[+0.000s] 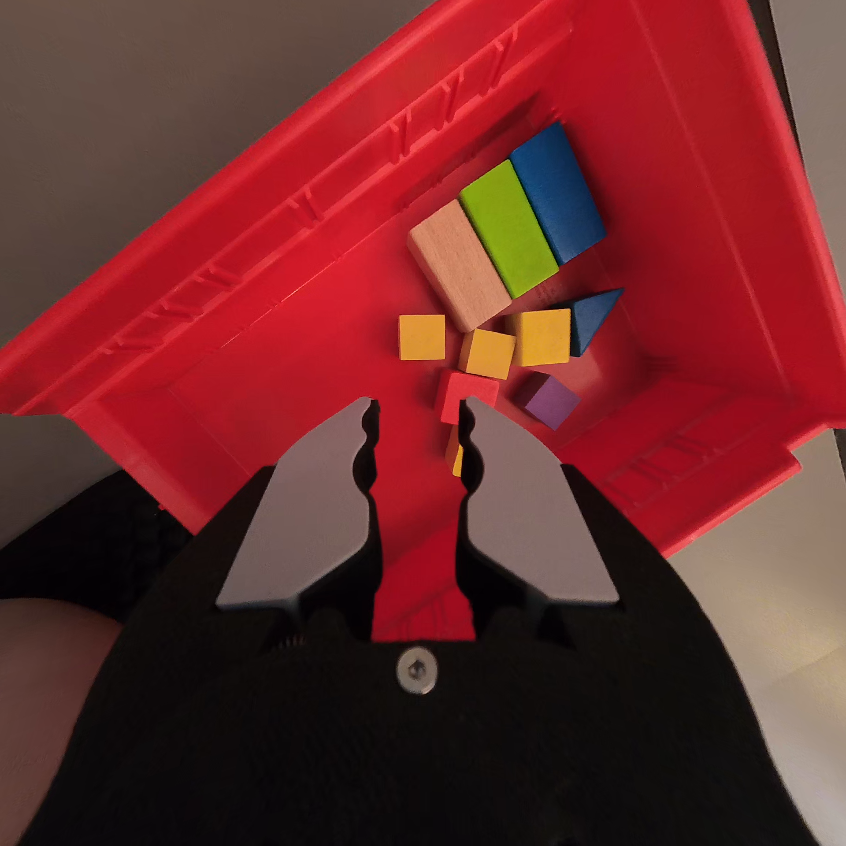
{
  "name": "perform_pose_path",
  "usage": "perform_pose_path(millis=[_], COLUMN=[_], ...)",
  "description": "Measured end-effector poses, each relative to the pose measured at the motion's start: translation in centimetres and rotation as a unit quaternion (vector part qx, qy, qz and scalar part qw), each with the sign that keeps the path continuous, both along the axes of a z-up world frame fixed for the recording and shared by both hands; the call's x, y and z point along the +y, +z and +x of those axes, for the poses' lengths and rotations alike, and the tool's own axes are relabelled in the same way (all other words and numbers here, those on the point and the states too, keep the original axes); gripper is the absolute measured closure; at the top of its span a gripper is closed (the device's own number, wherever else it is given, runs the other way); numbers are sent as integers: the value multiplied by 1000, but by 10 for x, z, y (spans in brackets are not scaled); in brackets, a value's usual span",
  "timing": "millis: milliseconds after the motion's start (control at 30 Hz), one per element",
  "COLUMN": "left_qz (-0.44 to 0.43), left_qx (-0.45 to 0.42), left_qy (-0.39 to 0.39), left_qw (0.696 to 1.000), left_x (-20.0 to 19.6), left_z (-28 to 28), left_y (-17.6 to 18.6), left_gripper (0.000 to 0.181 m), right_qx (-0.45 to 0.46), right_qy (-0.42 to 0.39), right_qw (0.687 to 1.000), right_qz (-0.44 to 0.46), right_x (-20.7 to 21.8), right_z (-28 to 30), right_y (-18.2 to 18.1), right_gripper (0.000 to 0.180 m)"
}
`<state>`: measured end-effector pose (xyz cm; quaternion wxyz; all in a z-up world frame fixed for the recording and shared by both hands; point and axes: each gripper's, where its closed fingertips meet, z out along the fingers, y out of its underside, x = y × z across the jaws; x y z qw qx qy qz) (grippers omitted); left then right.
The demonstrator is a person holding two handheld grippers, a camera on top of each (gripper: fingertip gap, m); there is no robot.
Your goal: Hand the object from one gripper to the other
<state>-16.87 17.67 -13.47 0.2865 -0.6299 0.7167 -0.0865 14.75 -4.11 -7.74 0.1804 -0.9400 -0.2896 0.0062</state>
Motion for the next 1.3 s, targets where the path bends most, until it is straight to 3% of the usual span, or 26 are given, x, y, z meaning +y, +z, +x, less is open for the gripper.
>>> perform_pose_path(millis=[467,900,1133,1300], left_qz=[-5,-12,27,8], left_qx=[19,54,21,-115], left_qy=[17,32,71,75], left_qw=[1000,998,997,991], left_x=[5,5,16,3], left_z=[2,-12,-30,-27], left_y=[-14,-11,36,106], left_gripper=[136,144,144,144], right_qx=[-3,-3,-17,-77], right_qy=[2,7,-10,-31], right_qw=[1000,1000,1000,988], right_qz=[-11,-19,4,132], right_x=[-2,-4,-1,18], right_z=[1,-1,3,-1], right_y=[-4,-6,6,62], right_gripper=[145,145,149,148])
